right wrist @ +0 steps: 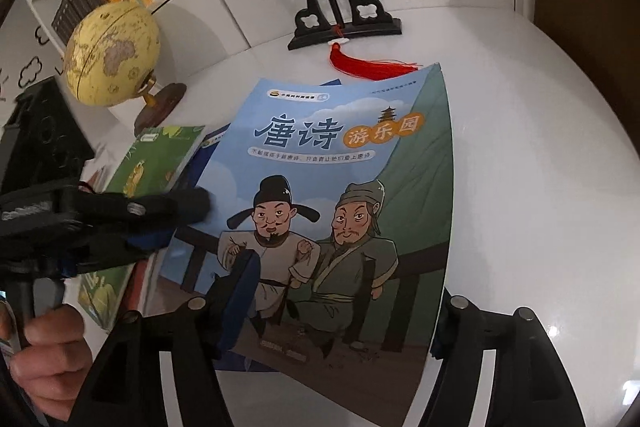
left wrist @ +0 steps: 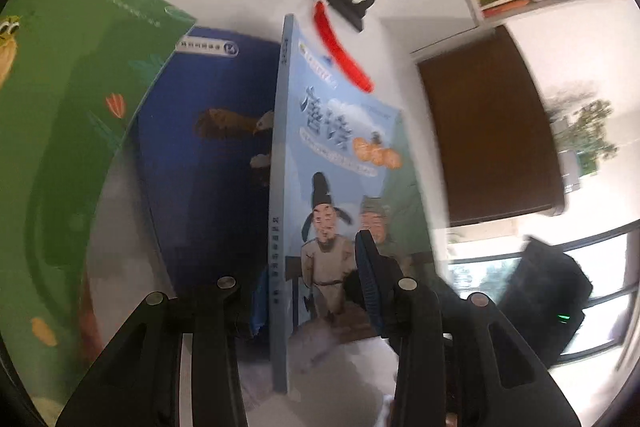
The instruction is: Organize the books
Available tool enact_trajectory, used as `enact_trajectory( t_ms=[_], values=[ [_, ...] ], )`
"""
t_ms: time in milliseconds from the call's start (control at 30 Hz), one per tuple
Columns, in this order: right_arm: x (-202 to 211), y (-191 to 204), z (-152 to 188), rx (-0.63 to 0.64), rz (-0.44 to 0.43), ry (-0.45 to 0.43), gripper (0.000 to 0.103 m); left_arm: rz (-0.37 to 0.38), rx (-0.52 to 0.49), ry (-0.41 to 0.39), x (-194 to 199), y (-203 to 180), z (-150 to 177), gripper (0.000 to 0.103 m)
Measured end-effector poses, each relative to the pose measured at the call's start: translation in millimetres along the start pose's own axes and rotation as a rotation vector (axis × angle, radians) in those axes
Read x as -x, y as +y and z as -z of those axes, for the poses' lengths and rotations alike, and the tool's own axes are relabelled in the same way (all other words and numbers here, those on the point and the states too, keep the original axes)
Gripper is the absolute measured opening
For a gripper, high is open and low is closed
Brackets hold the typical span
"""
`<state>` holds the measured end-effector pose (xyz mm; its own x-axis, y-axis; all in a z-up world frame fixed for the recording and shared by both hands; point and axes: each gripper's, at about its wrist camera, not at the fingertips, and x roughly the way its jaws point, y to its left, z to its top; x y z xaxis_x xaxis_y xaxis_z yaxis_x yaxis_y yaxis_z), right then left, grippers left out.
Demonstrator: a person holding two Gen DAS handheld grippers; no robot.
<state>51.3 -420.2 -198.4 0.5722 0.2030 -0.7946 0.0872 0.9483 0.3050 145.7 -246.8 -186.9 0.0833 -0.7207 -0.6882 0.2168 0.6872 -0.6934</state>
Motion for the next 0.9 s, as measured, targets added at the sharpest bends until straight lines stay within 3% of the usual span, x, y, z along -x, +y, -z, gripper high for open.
enact_trajectory(
  t_ms=[33,100,233,333,533,900],
  values=[
    [-1,1,0,0.008,0.006,-0.002,0.069,-0.021,-0.014,-0.015,1,-2,0,0.032],
    [-2,3,0,0.018,0.015,-0.002,0.067,-0.105,-0.047,-0.035,1,-9,0,0.021],
    [0,10,2,0.071,0.073,-0.019,0.057,-0.161,-0.180,-0.076,15,-33,5,0.021],
    [10,22,4,0.124,0.105,-0.055,0.056,-0.198,-0.261,-0.100,25,-49,10,0.021],
    [46,37,-2,0.150,0.156,-0.141,0.056,-0.164,-0.289,-0.094,45,-56,23,0.021],
    [81,94,11,0.268,0.226,-0.197,0.055,-0.130,-0.307,-0.145,99,-54,42,0.022]
  ],
)
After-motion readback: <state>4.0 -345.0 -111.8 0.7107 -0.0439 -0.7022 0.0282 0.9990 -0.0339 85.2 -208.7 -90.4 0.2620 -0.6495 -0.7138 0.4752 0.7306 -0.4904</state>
